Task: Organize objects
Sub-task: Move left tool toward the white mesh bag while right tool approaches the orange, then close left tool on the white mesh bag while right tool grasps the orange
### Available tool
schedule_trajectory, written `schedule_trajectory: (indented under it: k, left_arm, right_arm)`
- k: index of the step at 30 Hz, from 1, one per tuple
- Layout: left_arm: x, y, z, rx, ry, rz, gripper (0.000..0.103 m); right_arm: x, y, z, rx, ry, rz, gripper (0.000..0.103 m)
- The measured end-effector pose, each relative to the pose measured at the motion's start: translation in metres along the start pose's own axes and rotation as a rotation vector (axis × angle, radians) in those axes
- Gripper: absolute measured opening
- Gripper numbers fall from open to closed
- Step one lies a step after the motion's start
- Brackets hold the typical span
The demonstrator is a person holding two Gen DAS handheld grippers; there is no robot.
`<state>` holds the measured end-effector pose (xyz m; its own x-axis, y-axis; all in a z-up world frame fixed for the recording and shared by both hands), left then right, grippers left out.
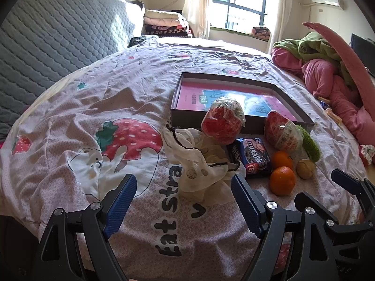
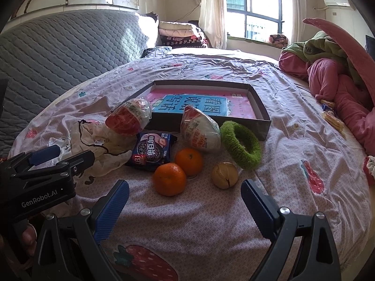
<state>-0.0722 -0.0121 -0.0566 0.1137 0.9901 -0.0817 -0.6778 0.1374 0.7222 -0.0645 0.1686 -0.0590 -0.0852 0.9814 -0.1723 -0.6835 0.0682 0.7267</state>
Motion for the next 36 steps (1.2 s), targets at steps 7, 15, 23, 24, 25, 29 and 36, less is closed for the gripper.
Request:
schedule_trajectory:
  k: [7,15,23,24,25,29,36]
  left_arm:
    - [-0.007,0.0,-0.005,-0.012,0.004,0.013,0.084]
    - [-0.013,0.0,-0.011,-0.026,0.002,0.022,0.084]
    - [-0.019,0.0,-0.024,-0.057,-0.024,0.037,0.084]
    - [-0.019,0.0,-0.026,-0.063,-0.031,0.039,0.084]
    - [-0.019,0.0,-0.028,-0.066,-0.036,0.039,0.084]
    - [-0.023,0.001,-0.033,-0.075,-0.048,0.05,0.084]
    - [-0.028,0.001,-0.041,-0.089,-0.112,0.103,0.084]
  right_arm:
    - [-0.002,-0.001,-0.006,-0.017,-0.003,-0.006,0.096]
    - [-0.004,-0.004,-0.018,-0.047,-0.023,-0.013,0.095]
    - [-0.003,-0.006,-0.027,-0.074,-0.014,-0.056,0.095]
    - [-0.003,-0.006,-0.028,-0.077,-0.016,-0.057,0.095]
    - [-0.003,-0.007,-0.029,-0.08,-0.017,-0.057,0.095]
    - [-0.006,-0.009,-0.034,-0.094,-0.026,-0.051,0.089]
    - [-0.005,-0.013,-0.043,-0.114,-0.036,-0.065,0.074]
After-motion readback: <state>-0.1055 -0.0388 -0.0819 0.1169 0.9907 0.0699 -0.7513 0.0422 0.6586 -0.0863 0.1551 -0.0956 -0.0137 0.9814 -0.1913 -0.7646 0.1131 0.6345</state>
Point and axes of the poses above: each gripper's, at about its wrist camera, not at the fingertips, and z roughly against the way its jaws point, x to its right, y to its top, the point moved 9 cm from there along -z, roughly the way its jaws point, and after that the axes turned 11 degrees about -z, right-handed, at the moved point
